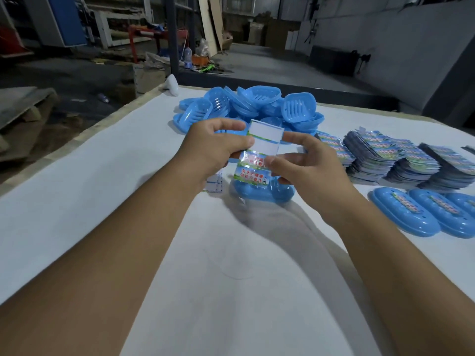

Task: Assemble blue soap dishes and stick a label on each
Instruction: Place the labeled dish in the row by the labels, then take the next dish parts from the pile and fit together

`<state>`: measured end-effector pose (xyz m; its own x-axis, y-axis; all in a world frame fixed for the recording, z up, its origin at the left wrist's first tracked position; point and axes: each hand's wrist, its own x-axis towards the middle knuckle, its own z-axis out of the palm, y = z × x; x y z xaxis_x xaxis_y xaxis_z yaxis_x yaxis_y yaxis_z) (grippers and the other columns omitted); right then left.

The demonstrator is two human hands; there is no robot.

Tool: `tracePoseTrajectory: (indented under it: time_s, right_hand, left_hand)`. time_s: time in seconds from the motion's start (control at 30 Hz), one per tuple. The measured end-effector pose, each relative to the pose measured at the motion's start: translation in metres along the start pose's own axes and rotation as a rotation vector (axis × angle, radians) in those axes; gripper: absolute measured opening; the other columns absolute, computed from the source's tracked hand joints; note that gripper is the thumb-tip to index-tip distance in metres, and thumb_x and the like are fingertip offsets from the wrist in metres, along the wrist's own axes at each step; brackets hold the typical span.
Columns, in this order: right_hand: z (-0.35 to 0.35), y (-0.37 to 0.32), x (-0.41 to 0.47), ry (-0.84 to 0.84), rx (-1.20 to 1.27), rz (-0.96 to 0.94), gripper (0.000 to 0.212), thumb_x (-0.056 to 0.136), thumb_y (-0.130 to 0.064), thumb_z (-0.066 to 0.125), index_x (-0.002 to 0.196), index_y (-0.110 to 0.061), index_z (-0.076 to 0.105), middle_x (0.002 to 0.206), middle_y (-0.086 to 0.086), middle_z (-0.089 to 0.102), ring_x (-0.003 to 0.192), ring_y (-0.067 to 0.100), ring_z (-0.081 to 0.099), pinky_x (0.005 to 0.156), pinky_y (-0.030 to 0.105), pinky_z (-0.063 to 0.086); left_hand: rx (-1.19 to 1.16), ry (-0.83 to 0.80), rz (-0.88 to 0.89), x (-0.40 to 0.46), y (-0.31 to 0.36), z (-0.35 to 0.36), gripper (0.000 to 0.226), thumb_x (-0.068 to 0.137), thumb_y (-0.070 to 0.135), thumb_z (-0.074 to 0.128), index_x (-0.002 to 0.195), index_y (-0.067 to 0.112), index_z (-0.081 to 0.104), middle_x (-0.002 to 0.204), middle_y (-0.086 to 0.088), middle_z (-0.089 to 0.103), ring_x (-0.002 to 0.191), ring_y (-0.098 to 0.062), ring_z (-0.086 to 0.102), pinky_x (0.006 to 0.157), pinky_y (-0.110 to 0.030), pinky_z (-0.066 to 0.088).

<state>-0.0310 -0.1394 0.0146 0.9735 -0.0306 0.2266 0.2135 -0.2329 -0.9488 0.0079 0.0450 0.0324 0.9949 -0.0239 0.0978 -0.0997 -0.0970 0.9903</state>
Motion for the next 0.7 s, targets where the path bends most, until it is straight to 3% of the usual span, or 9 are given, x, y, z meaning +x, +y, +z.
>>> tracePoseTrajectory:
  time_s: [0.1,0.23,0.43,0.7]
  right_hand:
    - [-0.003,0.0,0.001,0.025,0.002,0.015,0.036,0.086,-0.011,0.08,0.106,-0.032,0.057,0.079,-0.001,0.078,0.066,0.007,0.069,0.06,0.021,0.055]
    - [-0.008,0.0,0.003,0.068,-0.03,0.039,0.041,0.088,-0.013,0.078,0.116,-0.031,0.055,0.079,-0.002,0.078,0.067,0.007,0.068,0.064,0.025,0.056]
    - [-0.012,0.0,0.004,0.064,-0.073,0.06,0.045,0.088,-0.015,0.079,0.124,-0.027,0.055,0.08,-0.004,0.079,0.068,0.006,0.07,0.064,0.027,0.057]
    - [-0.013,0.002,0.006,0.056,-0.088,0.063,0.038,0.088,-0.016,0.079,0.109,-0.035,0.055,0.078,-0.006,0.078,0.066,0.005,0.07,0.062,0.024,0.057]
  left_hand:
    - [0.054,-0.035,-0.005,0.0,-0.002,0.005,0.025,0.084,0.022,0.08,0.107,0.028,0.071,0.081,0.01,0.079,0.069,-0.002,0.073,0.052,-0.015,0.048]
    - [0.162,-0.047,0.0,-0.001,-0.002,0.002,0.023,0.083,0.02,0.078,0.103,0.03,0.072,0.084,0.008,0.078,0.069,-0.002,0.071,0.061,-0.022,0.046]
    - [0.281,-0.087,0.041,-0.003,-0.003,0.005,0.024,0.08,0.023,0.082,0.098,0.034,0.072,0.088,0.006,0.07,0.069,-0.007,0.059,0.061,-0.024,0.043]
    - [0.296,-0.104,0.077,-0.001,-0.005,0.004,0.025,0.079,0.025,0.084,0.097,0.034,0.07,0.08,0.008,0.073,0.06,-0.001,0.056,0.056,-0.019,0.043]
